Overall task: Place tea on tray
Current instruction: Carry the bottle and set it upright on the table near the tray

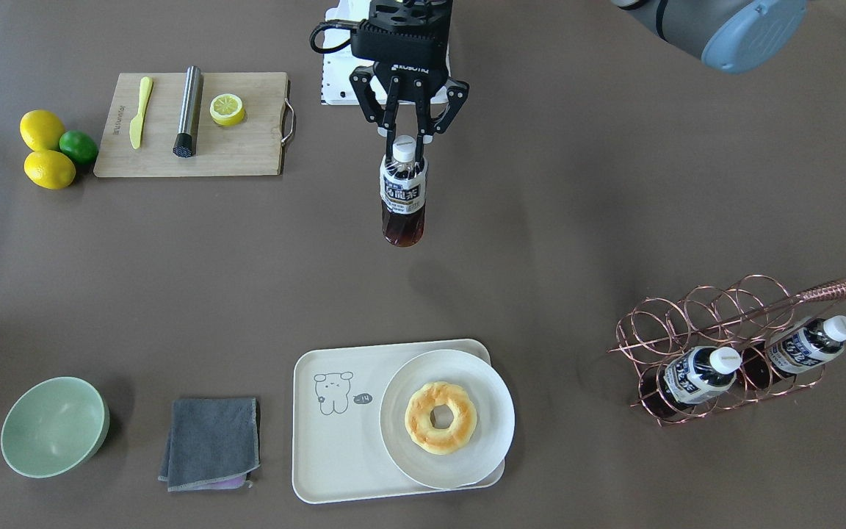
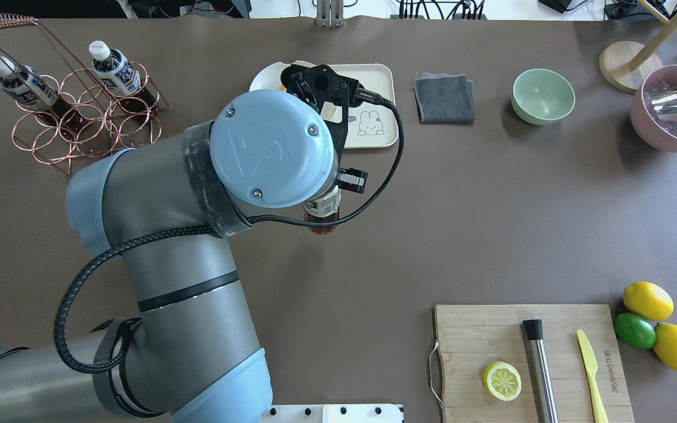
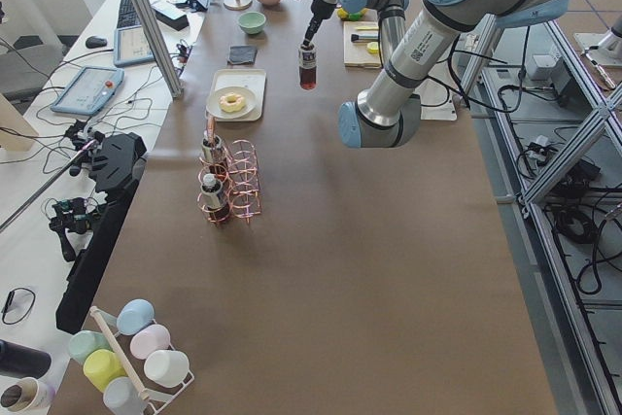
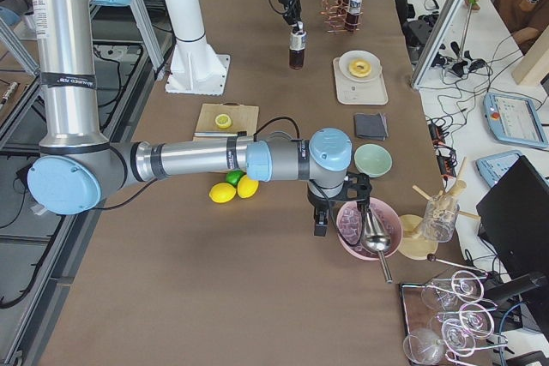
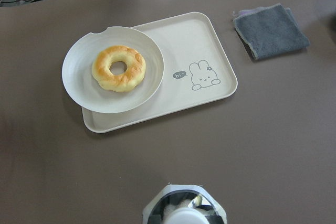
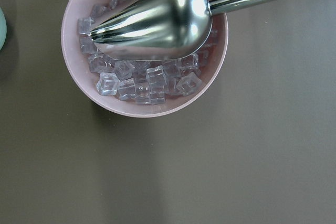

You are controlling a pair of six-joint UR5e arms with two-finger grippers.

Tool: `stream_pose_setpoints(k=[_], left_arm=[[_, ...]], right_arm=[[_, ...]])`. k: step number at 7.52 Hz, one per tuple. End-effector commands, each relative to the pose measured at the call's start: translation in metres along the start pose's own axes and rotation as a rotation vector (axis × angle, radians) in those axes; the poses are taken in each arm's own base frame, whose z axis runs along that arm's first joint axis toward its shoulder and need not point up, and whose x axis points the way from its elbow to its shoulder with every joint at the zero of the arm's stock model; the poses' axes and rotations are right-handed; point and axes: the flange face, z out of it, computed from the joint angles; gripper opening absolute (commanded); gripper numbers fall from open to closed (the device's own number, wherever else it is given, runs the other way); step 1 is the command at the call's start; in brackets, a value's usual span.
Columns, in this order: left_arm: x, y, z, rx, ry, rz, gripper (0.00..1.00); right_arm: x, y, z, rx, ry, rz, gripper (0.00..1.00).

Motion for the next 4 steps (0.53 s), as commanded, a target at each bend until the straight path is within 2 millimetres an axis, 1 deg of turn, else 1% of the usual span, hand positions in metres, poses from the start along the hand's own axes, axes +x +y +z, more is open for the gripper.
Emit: stream_pose_setpoints(k=[1,2,3,4], left_arm=[[0.021,0.017,0.021,-0.022,0.023,0.02,0.0],[0.022,0.02,0.025,-0.019,0.034,0.024,0.0],[0.023,0.019,0.033,-0.021,0.03,0.025,0.0],[0.02,0.024,0.045,-0.022,0.032,0.025,0.0]], right_arm=[[0.001,0.002,0.0,-0.001,0.001,0.002,1.0],[0.003,0.003,0.001,-0.003,0.001,0.004,1.0],[0.003,0.004,0.002,-0.004,0.0,0.005,1.0],[0.002,0.004,0.002,-0.005,0.0,0.004,1.0]])
